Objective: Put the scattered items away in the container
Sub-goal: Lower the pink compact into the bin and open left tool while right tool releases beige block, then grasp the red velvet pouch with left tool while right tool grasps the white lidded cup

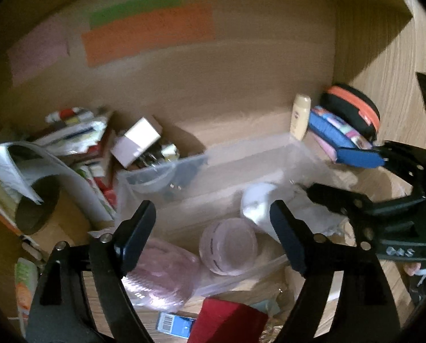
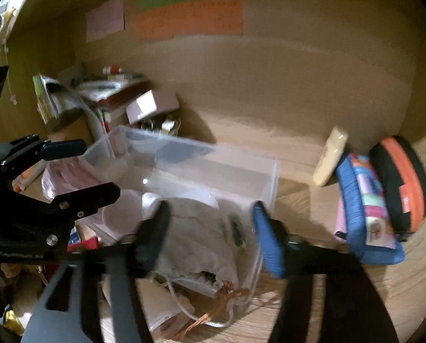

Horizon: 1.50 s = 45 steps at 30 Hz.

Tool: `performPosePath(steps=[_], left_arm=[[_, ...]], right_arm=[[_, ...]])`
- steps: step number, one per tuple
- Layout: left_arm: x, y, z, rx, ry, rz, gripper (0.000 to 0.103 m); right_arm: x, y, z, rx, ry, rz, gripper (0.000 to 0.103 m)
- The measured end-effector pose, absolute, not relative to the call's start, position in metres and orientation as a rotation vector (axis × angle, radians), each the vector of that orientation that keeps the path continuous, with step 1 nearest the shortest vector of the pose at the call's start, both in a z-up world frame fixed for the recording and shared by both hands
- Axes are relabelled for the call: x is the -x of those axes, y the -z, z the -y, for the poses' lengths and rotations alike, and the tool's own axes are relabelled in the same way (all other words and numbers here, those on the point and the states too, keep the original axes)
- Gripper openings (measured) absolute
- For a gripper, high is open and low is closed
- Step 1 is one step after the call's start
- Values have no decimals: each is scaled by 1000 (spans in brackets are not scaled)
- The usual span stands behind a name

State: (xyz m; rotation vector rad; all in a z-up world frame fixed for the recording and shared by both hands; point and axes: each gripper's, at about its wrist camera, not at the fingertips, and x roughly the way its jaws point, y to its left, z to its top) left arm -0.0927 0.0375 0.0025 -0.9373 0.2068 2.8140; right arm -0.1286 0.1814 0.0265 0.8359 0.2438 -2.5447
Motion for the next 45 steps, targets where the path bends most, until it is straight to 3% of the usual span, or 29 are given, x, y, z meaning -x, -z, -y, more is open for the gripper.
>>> performPosePath(steps=[2,5,10,20,32,45], left_arm=[[85,-8,-33,888,-2849,-207,87],[73,-14,-25,834,-2895,-199,95],[54,-21,-16,800,-2926,-178,101],[35,-8,12,977,-2915,-132,102],[33,58,16,1267,-2652,11,102],[15,64,31,1269,-2659,47,102]], right_arm=[[120,-33,-183,-805,2570,-246,78],[108,-40,-185,-788,2576,-236,79],[91,-43,-185,-777,2594,-226,83],[64,-25,-180,-863,2580,-201,83],[55,22,-184,-1078,2535,-63,83],[77,49,-146,-1192,2497,-74,86]])
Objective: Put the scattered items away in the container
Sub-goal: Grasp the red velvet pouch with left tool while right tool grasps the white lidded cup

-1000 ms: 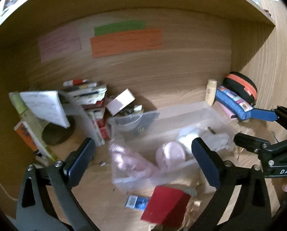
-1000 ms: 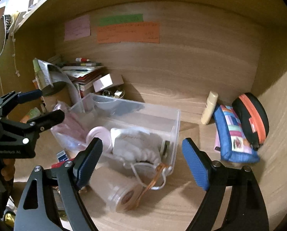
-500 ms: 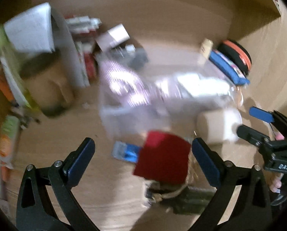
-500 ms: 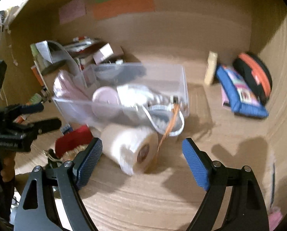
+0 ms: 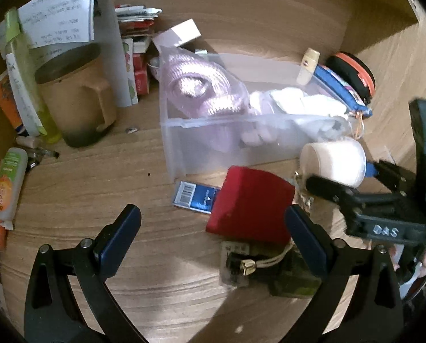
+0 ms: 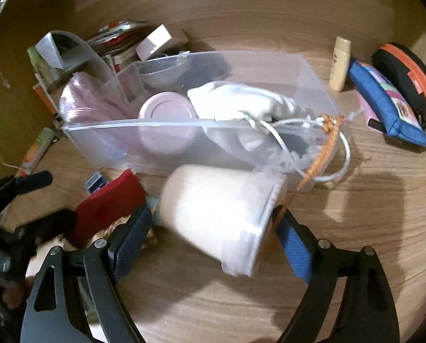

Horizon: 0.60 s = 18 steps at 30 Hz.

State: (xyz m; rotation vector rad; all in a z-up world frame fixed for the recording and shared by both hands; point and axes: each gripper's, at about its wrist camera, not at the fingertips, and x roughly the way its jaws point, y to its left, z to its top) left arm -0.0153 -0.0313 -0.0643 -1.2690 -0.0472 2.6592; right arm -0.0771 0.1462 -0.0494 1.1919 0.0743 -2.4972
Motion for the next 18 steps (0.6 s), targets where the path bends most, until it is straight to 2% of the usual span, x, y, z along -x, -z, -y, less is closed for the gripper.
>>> performPosePath(steps=[3,7,13,18], left_arm=[[18,68,25,1284,-2621,38,102],[23,70,15,1290,-2580,-7,102],[30,77,-8,1310,-2527,-107,102],[41,90,-27,1368,-2481,-186,102]], right_arm=[[81,50,-144,-1185,2497,-110,85],[84,50,-147,-1178,2494,-105,76],[80,49,-160,-1168,2443,-97,69],[73,48,-178,-1166,2427,-70,69]])
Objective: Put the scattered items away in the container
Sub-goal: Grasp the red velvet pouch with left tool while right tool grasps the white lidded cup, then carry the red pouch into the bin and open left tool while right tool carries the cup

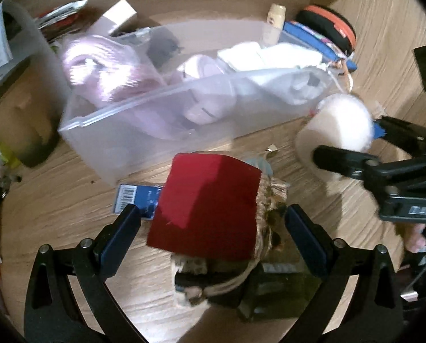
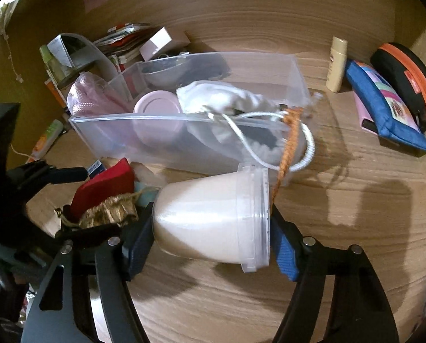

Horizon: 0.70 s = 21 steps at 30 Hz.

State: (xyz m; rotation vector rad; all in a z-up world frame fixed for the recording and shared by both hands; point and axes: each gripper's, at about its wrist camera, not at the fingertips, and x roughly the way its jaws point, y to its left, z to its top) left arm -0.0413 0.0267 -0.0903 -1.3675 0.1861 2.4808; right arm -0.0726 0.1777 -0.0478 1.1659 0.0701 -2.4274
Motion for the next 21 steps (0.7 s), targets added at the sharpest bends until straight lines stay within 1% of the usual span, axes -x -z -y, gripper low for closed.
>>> performPosePath(steps=[4,7,9,11,13,15,16,17,18,19,20,21], left_arm=[[44,94,-35,1365,-2497,-235,102],[44,93,-37,1343,-2506,-225,101],[43,94,-39,1333,-2529,-251,89],[41,94,-41,1325,-2546,-278,82],[39,93,-38,1320,-2554,-274,77],[39,93,-36,1314,-2567,-266,69],[40,92,-35,1305,-2577,-256,67],[41,91,-33,1301,-2581,-246,61],[42,91,-32,1297,-2584,-237,52],[42,90,-31,1296,-2587,-232,47],[43,89,-30,1297,-2588,-224,40],[44,88,-29,1295,-2580,-206,35]], right_arm=[[72,47,-189,-1167,2434,-42,69],[70,48,-192,-1175,2443,-52,71],[71,49,-193,-1201,2440,-57,72],[71,51,-196,-1219,2427,-36,80],[68,52,-199,-1202,2422,-27,82],[66,54,-201,-1202,2432,-38,82],[66,55,-202,-1199,2440,-40,82],[66,56,-204,-1194,2451,-36,81],[67,56,-206,-1188,2441,-15,78],[67,55,-208,-1185,2424,10,72],[66,54,-209,-1176,2434,11,71],[65,52,-210,-1169,2439,5,70]])
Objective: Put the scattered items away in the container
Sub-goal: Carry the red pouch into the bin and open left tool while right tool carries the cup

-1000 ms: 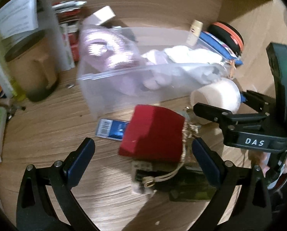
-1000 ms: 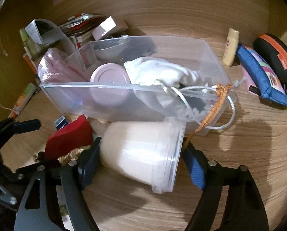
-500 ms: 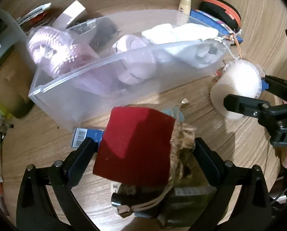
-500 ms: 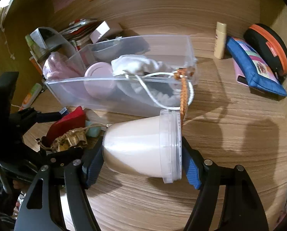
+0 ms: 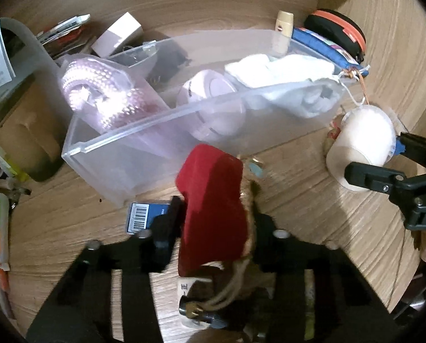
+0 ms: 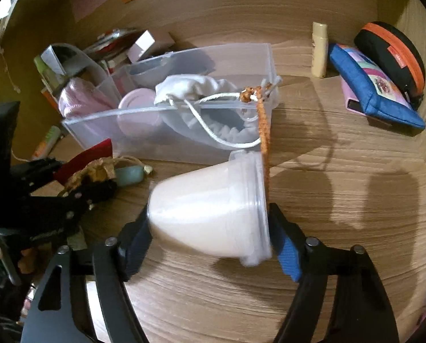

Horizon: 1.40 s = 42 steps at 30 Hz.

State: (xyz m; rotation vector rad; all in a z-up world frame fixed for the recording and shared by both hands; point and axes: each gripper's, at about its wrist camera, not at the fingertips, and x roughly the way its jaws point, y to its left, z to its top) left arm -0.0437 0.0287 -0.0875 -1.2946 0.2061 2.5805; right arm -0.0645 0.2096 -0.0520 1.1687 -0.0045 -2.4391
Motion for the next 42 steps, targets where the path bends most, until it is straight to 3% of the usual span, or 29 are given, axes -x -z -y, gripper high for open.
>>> performPosePath(steps=[5,42], left_arm=[[35,79,-28,1260,-2593,-191,20],[51,-3,-38,1008,-2661,-64,19]], right_arm=[[57,42,-219,-1140,2458,2,66],[93,-37,-207,-871,2481,88,65]])
